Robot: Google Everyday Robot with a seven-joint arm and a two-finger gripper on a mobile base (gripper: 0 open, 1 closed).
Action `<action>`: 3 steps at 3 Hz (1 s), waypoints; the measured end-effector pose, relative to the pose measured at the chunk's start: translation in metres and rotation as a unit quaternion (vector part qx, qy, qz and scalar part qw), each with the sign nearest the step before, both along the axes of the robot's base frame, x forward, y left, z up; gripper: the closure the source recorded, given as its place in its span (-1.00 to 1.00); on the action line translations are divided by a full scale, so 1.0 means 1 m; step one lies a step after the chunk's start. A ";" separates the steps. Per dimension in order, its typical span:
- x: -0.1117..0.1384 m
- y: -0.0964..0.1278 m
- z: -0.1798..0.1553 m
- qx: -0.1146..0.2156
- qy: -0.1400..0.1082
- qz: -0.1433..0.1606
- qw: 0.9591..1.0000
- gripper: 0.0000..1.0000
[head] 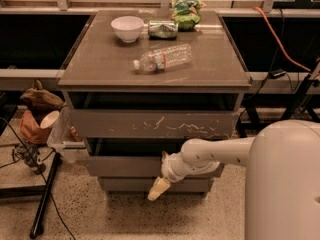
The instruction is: Open middle drawer
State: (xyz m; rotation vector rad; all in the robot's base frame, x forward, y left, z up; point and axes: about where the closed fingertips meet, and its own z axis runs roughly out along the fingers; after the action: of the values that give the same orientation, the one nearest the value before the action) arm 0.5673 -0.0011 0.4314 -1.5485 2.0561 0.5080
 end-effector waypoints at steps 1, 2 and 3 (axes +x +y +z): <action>-0.039 -0.007 0.010 -0.018 0.037 -0.005 0.999 -1.00; -0.039 -0.007 0.010 -0.018 0.037 -0.005 0.999 -1.00; -0.047 -0.003 0.003 -0.013 0.050 0.001 0.999 -1.00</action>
Offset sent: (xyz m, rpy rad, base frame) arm -0.0536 -0.0107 0.0158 -0.0500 0.1011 -0.0170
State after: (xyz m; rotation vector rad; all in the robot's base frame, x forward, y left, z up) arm 0.5202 -0.0045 0.4340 -1.5695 2.1425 0.5725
